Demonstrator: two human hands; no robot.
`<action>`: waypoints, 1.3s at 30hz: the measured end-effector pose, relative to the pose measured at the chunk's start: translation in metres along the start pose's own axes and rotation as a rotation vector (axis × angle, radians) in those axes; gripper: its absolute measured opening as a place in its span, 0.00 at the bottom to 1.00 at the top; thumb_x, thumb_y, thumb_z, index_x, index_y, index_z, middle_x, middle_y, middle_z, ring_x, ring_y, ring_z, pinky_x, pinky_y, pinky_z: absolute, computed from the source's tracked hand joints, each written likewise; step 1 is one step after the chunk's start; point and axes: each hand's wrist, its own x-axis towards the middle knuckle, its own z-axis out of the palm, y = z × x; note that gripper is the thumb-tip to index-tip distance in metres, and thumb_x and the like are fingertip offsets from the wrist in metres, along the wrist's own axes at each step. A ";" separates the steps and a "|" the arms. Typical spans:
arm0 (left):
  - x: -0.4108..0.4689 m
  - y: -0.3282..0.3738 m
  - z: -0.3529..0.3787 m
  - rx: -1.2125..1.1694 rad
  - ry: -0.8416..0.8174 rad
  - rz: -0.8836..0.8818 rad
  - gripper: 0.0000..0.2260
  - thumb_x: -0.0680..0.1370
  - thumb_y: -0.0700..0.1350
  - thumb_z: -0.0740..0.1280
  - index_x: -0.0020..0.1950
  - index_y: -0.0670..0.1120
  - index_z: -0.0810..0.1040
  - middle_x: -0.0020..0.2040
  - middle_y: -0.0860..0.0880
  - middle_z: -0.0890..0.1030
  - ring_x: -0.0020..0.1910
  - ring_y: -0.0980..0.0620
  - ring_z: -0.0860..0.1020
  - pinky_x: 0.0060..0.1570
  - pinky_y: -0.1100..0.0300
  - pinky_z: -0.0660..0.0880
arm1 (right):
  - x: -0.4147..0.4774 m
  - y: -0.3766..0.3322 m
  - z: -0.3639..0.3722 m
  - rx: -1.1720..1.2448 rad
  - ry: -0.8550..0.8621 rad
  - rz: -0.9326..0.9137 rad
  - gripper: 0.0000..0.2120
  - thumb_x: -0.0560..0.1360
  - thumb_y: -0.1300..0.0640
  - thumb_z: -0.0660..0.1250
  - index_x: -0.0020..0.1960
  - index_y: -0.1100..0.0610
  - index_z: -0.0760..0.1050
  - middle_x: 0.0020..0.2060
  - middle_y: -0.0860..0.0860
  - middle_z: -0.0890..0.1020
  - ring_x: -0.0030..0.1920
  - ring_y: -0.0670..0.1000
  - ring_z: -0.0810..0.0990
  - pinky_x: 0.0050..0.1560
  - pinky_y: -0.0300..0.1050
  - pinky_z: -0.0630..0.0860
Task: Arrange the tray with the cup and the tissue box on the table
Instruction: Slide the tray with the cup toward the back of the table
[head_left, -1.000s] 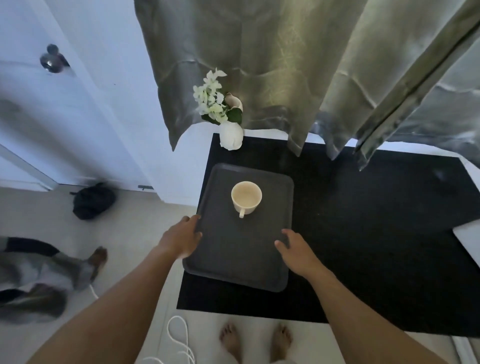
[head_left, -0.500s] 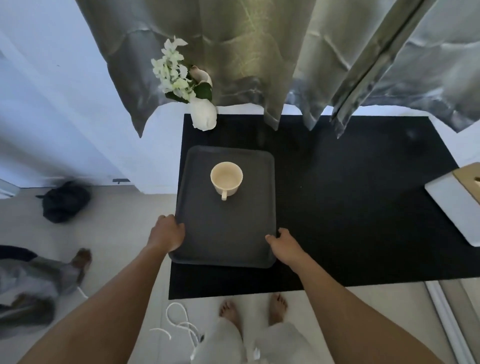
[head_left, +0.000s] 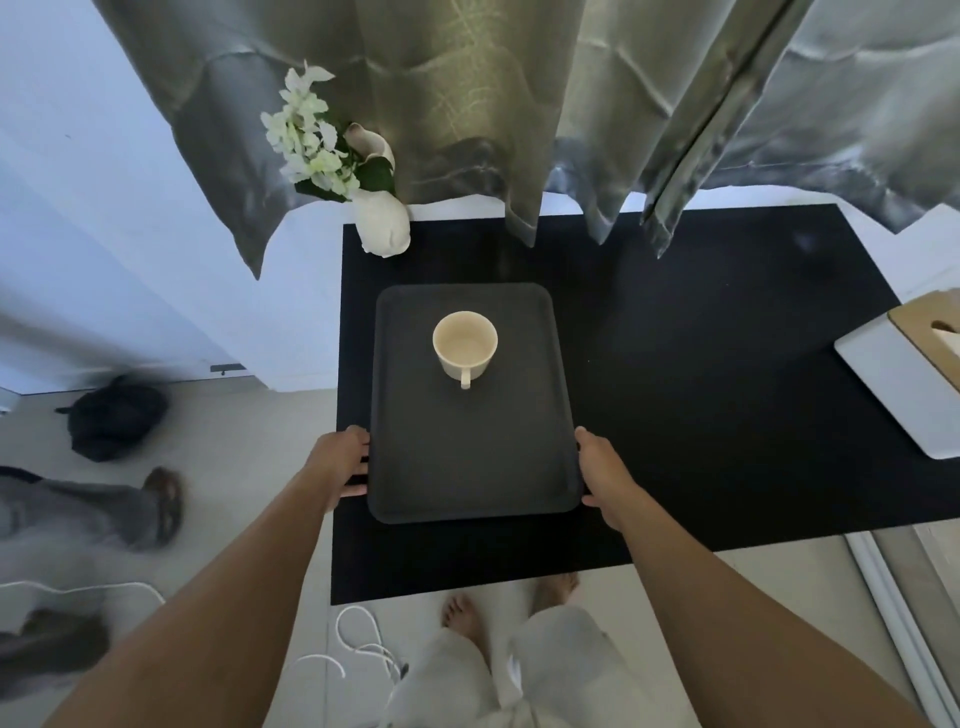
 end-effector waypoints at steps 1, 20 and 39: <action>0.000 0.001 0.003 -0.005 0.000 -0.004 0.12 0.82 0.44 0.54 0.57 0.43 0.75 0.52 0.45 0.80 0.51 0.45 0.78 0.51 0.47 0.75 | 0.002 -0.001 -0.004 0.015 0.002 0.007 0.26 0.83 0.45 0.51 0.78 0.53 0.57 0.75 0.55 0.67 0.73 0.59 0.66 0.70 0.59 0.66; 0.015 0.051 0.071 -0.067 -0.042 -0.033 0.14 0.83 0.50 0.55 0.59 0.44 0.75 0.50 0.45 0.80 0.48 0.47 0.78 0.51 0.49 0.74 | 0.050 -0.043 -0.071 0.069 0.004 0.064 0.33 0.80 0.35 0.46 0.78 0.53 0.59 0.74 0.56 0.68 0.72 0.60 0.69 0.60 0.57 0.70; 0.062 0.093 0.092 -0.128 0.091 0.012 0.13 0.79 0.53 0.59 0.44 0.47 0.78 0.47 0.47 0.80 0.46 0.47 0.78 0.46 0.54 0.73 | 0.095 -0.109 -0.075 0.053 -0.074 -0.004 0.35 0.79 0.33 0.46 0.78 0.54 0.59 0.74 0.57 0.69 0.72 0.61 0.68 0.64 0.58 0.70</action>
